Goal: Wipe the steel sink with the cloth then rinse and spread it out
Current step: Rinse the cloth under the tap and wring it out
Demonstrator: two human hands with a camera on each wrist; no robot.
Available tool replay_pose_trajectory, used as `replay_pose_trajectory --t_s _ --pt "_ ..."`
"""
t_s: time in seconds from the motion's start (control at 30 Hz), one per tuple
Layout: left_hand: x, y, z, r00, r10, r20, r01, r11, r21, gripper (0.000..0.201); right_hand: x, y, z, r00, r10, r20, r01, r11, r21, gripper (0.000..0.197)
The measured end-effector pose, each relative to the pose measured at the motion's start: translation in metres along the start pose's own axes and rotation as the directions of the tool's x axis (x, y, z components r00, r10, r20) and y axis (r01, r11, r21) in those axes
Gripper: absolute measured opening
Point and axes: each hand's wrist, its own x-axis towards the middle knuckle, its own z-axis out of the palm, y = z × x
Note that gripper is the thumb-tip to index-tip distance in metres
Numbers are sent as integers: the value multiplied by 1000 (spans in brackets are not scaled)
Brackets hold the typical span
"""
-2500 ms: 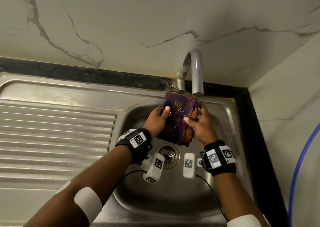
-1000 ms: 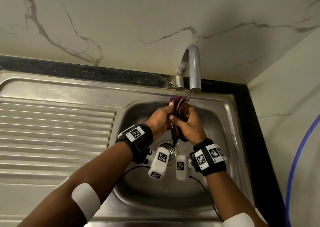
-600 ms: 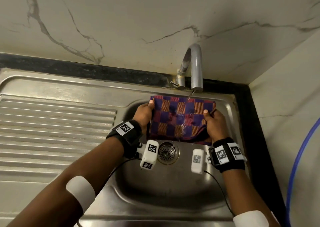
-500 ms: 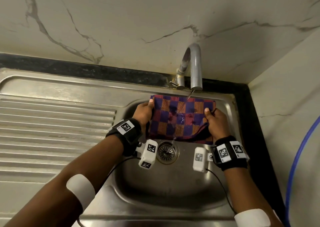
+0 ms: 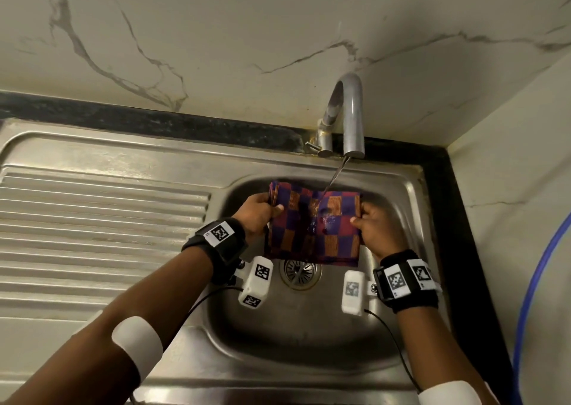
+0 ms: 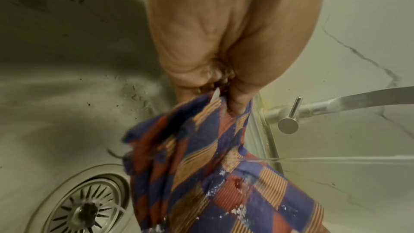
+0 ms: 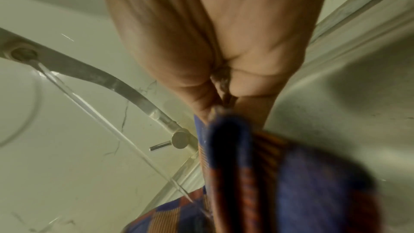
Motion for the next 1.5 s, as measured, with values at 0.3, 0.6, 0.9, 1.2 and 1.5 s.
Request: replay_pose_trajectory --t_s 0.3,0.6,0.9,1.2,1.5 --pt "-12 24 50 972 16 233 23 986 -164 49 -8 -33 42 979 -190 80 175 972 157 23" --pt "-7 39 43 965 225 135 -240 964 111 65 10 -25 21 982 -185 -30 187 978 93 37" --pt "1 37 45 992 126 13 -122 980 -154 33 24 -30 16 958 -286 28 287 957 -34 26" --pt "-7 58 72 997 74 -31 -80 941 -330 29 2 -20 49 947 -296 124 321 896 -307 74" --pt "-12 34 42 698 402 593 -404 -464 789 99 15 -43 18 991 -7 137 26 990 -139 33"
